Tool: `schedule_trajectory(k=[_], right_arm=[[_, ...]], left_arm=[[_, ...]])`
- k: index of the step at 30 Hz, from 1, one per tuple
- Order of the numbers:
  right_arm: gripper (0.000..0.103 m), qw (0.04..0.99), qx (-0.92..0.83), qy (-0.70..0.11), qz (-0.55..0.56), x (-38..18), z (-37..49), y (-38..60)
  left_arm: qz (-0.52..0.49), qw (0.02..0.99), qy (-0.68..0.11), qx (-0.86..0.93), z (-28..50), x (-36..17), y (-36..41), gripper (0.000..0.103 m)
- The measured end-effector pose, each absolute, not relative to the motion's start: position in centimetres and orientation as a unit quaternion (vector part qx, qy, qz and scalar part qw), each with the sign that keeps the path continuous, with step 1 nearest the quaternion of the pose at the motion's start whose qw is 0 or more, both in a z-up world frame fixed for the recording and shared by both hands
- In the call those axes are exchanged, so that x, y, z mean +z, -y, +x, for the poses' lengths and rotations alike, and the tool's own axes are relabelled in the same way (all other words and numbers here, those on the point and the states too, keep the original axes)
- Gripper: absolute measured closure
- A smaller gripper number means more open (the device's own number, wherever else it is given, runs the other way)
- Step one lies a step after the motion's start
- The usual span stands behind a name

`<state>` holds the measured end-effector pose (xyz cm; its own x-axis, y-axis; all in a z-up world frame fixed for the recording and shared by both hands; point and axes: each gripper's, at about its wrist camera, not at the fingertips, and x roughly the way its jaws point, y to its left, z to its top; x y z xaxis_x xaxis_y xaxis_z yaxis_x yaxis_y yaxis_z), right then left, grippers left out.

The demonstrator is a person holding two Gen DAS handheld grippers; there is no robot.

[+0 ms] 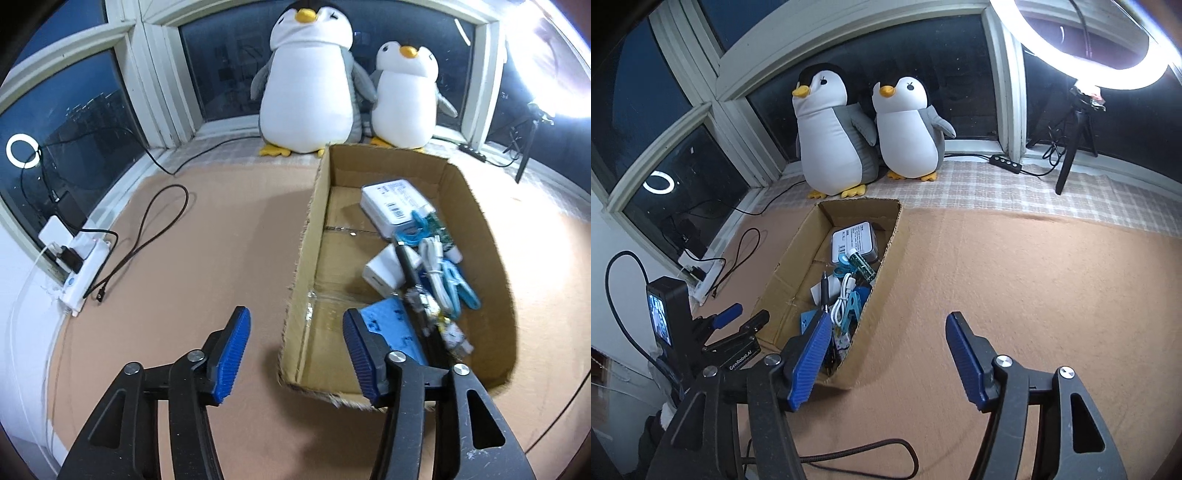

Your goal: Organize rigid objects

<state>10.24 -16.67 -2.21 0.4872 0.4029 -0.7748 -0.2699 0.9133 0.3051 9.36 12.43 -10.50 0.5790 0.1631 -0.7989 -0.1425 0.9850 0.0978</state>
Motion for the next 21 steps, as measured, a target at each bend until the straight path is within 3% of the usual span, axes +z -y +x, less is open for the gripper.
schedule_trajectory(k=[5, 14, 21], right_arm=[[0.042, 0.861, 0.202, -0.461, 0.075, -0.9, 8.3, 17.9], [0.038, 0.88, 0.212, -0.421, 0.062, 2.4, 5.0, 19.3], [0.036, 0.898, 0.197, -0.391, 0.032, 2.8, 3.6, 19.4]], left_arm=[[0.018, 0.896, -0.438, 0.069, 7.1, -7.5, -10.2, 0.044], [0.018, 0.926, -0.373, 0.048, 2.9, -0.5, -6.9, 0.031], [0.019, 0.937, -0.346, 0.047, 0.5, 2.0, -5.0, 0.02]])
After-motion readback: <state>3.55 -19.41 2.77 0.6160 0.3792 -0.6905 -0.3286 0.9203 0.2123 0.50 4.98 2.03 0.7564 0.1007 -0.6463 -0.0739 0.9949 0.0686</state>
